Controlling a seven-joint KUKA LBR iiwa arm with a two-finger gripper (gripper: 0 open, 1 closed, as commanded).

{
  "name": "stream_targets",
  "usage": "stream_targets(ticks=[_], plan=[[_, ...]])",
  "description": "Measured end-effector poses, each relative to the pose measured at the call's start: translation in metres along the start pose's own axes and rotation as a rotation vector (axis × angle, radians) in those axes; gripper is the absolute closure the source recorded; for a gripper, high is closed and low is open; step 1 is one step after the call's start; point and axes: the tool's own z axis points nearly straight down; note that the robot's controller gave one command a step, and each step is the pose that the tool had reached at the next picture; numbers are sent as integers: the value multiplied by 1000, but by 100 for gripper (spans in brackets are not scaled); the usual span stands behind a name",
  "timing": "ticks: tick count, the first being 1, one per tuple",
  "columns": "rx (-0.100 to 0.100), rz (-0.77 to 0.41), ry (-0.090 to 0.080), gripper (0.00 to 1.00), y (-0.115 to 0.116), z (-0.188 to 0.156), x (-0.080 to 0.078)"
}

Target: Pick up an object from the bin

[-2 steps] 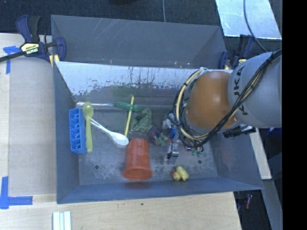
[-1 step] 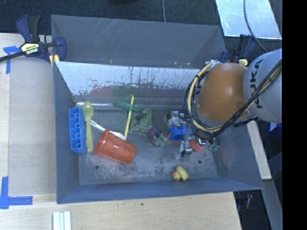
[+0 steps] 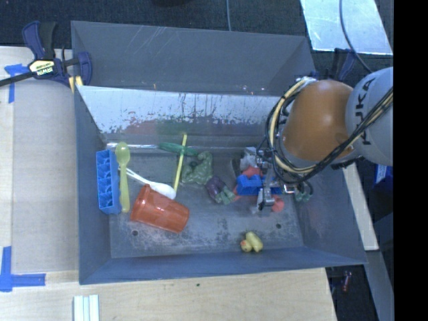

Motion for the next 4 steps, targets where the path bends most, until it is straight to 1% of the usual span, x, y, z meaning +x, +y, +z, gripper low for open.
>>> stream_targets(ticks=[1, 2, 3, 4], plan=[[1, -26, -1, 100, -6, 6, -19], [1, -26, -1, 0, -6, 6, -19], [1, -26, -1, 0, -6, 6, -19], [0, -44, -4, 0, -28, 21, -21]])
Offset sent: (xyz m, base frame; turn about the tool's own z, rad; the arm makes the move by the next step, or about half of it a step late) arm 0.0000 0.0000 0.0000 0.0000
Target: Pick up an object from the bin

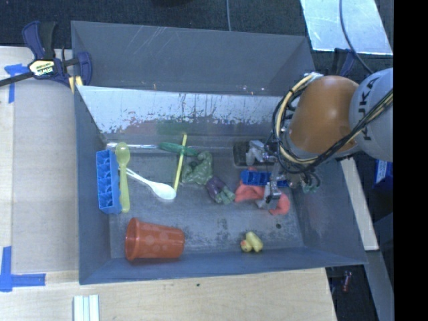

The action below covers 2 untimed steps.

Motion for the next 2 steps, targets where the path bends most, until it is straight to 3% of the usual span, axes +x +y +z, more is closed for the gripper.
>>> stream_targets(ticks=[1, 2], plan=[[1, -40, -4, 100, -4, 8, 1], [1, -39, -4, 100, -4, 8, 1]])
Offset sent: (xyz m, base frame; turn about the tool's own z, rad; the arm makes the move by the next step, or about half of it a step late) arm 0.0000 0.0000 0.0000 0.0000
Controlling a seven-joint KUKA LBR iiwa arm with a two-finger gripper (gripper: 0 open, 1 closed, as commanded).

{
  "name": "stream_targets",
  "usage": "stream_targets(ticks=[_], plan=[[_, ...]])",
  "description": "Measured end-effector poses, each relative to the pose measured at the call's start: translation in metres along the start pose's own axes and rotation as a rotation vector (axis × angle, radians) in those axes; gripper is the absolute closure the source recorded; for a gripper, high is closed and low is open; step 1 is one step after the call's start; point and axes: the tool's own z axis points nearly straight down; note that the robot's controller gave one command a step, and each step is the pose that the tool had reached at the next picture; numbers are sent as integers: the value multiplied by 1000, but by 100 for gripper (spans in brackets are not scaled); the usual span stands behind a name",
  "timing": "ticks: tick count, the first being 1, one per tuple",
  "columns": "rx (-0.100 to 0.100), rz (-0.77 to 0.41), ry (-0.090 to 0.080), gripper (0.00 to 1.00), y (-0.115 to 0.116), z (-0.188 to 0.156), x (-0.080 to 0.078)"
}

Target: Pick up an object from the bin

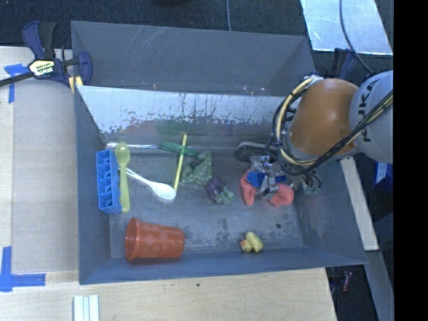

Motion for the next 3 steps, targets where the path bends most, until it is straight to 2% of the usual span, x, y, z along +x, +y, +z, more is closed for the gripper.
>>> stream_targets(ticks=[1, 2, 3], plan=[[-2, -12, 5, 100, -17, -59, -2], [-2, -63, 5, 100, -5, -134, -16], [-3, -66, 4, 100, -4, -171, -9]])
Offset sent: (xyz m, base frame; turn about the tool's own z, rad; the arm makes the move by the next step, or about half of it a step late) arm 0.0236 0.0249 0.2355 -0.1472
